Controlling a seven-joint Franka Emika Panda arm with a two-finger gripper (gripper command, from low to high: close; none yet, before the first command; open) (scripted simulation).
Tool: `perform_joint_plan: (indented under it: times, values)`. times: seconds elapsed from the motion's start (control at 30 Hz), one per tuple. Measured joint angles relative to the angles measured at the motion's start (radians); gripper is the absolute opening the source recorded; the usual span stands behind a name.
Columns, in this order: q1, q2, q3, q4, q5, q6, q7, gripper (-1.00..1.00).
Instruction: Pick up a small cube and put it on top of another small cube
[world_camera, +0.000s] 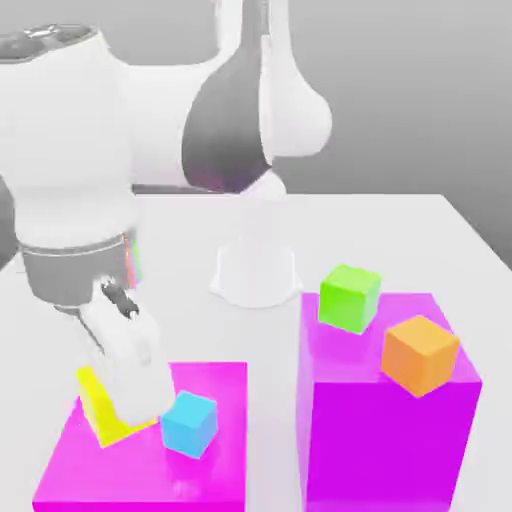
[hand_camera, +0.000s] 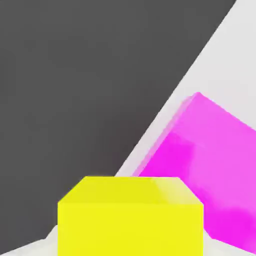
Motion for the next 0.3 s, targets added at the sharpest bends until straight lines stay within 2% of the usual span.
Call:
perform_joint_plan:
  times: [0.13,0.2,0.23,0.3]
  values:
    - [0.204,-0.094,0.093,0.022,-0.015,-0.123,0.082,-1.0]
    - [0.263,-0.083,0.098,-0.005,-0.027,-0.09,0.112,-1.0]
    - [0.267,-0.079,0.091,-0.014,-0.031,-0.078,0.118,1.0]
    - [0.264,-0.079,0.091,-0.014,-0.03,-0.078,0.118,1.0]
